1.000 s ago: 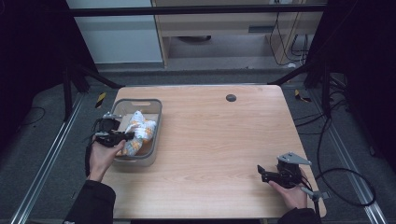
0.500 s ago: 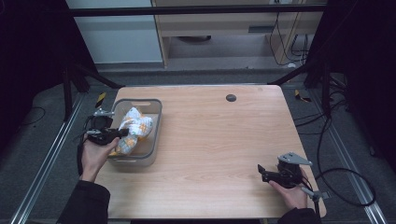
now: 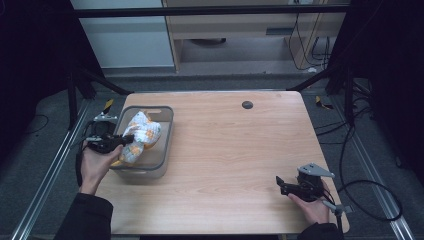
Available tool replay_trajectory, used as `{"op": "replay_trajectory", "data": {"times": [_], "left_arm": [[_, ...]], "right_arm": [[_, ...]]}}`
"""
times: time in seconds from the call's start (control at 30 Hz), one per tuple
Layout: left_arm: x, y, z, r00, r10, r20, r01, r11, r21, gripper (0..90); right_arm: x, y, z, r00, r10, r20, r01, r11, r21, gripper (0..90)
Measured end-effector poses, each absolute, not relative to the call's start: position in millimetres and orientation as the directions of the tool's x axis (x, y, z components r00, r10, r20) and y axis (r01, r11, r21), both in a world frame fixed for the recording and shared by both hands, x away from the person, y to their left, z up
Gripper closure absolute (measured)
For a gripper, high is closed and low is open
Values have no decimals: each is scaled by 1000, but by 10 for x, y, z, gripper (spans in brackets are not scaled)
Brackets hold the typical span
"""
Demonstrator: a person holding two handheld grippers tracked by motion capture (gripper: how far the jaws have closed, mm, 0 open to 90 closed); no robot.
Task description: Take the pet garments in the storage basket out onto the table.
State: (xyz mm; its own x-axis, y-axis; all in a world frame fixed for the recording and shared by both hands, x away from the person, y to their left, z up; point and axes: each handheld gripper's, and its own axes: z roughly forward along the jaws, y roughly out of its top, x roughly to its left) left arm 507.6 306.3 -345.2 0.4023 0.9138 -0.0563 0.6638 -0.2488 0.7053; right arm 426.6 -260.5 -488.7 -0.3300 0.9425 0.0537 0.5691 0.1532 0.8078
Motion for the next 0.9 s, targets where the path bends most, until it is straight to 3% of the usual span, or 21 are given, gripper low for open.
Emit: {"op": "replay_trajectory", "data": {"times": [0.9], "left_arm": [[4914, 2978, -3052, 472, 881, -14, 615, -318, 722, 825]], "right_arm": [[4267, -2617, -4883, -329, 943, 45, 557, 156, 816, 103]]}}
